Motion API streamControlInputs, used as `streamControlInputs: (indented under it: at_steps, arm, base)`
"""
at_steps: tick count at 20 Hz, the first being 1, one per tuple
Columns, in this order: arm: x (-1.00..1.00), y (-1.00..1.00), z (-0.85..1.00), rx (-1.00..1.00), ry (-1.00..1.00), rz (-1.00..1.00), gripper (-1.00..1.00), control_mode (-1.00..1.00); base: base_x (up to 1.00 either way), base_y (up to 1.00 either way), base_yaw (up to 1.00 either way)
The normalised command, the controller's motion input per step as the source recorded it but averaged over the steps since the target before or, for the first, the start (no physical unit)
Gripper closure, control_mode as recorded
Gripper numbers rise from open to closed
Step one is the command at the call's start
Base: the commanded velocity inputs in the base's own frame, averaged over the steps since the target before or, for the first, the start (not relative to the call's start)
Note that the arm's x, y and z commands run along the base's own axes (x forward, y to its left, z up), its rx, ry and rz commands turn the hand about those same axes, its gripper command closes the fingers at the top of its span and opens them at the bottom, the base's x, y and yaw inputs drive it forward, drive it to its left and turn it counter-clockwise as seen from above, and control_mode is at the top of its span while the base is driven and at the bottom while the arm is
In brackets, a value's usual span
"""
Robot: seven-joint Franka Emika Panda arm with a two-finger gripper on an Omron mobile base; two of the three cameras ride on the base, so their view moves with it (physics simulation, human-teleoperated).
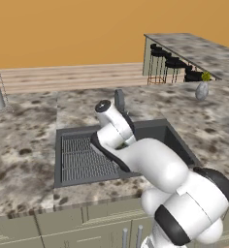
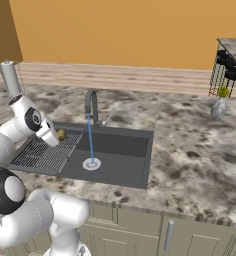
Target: Soak the sponge with water for a few seconds and then drop it inside the sink.
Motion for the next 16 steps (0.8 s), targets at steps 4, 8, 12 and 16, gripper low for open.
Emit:
streamControlInputs:
  at_steps: [4,8,12,16]
  arm:
    - [0.24,-0.33,-0.14,-0.08,0.00,0.00,1.00,-1.00]
    - [0.08,-0.20,-0.08,-0.05,0.00,0.00,1.00,-1.00]
    - [0.07,-0.16,-0.08,-0.04,0.00,0.00,1.00,-1.00]
    - [0.11,-0.05,-0.03,0.00,-0.02,0.00,1.00,-1.00]
  base:
    - [0.00,0.00,0.00]
    - [0.00,0.00,0.00]
    - [0.00,0.00,0.00]
    - [0.00,0.00,0.00]
